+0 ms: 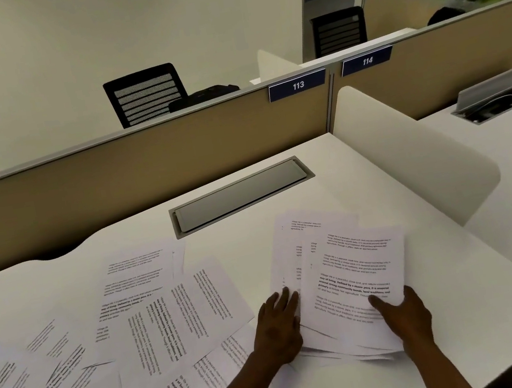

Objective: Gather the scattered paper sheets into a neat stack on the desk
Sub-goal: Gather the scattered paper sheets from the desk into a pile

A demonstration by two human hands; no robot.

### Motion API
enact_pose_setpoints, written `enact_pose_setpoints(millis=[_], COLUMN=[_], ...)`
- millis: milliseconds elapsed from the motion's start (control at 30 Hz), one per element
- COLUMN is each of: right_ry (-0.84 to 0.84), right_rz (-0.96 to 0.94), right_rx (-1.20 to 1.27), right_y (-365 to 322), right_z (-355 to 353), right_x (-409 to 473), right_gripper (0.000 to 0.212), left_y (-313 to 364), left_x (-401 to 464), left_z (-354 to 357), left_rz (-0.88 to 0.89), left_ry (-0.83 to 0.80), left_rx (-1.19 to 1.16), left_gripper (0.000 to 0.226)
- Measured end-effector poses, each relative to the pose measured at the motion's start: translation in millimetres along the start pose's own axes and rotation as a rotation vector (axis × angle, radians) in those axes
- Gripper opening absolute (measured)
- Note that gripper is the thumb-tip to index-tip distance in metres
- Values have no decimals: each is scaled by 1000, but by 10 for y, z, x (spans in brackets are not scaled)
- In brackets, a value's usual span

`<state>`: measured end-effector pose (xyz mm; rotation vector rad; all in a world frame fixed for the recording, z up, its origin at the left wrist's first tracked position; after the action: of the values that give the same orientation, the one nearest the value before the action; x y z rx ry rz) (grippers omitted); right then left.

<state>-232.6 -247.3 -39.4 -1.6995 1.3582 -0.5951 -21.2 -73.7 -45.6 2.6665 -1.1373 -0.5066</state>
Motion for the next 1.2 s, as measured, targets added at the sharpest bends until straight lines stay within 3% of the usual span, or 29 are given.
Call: enact_pose_setpoints(millis=[100,233,367,467,667,833,933,1100,1200], right_ry=[-22,-80,-126,-127,-72,-89,-128,-189,-241], right_rz=[83,83,33,-10,-145,-171,-158,-164,-175], right_rx=[117,137,15,-77,-256,-296,-287,-230,-206], right_y=[91,110,91,56,-47,-29,50,120,151], right_z=[18,62,140,184,210,222,226,210,222], right_x=[12,14,2,-52,-142,-137,-114,-85,-71], right_gripper=[64,40,20,21,30,35,39,44,48], left_y=[-47,-91,-159,-142,-185,-163,-100,62,155], left_x=[-4,-12,79,139,256,354,330,227,181], left_z=[-8,-89,-143,-226,-120,-222,-289,-205,-178], left_rz=[-33,-174,-499,-681,-882,-761,-639,-501,-455], left_ry=[4,-50,-121,-157,-256,-317,-281,-299,-290], left_rx=[-86,-301,-764,-1117,-1297,-1186,-1032,-1043,-1004], left_gripper=[71,60,72,70,74,52,60,84,86])
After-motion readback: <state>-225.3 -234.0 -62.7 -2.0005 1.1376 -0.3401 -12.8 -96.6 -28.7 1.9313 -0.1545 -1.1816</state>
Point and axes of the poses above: each hand's wrist, its own x-axis towards the middle knuckle, its own z-axis out of the palm, y = z × x, the point moved 7 cm from there along x, towards the middle knuckle, and after that the axes turned 15 degrees about -z, right-handed, at the moved point
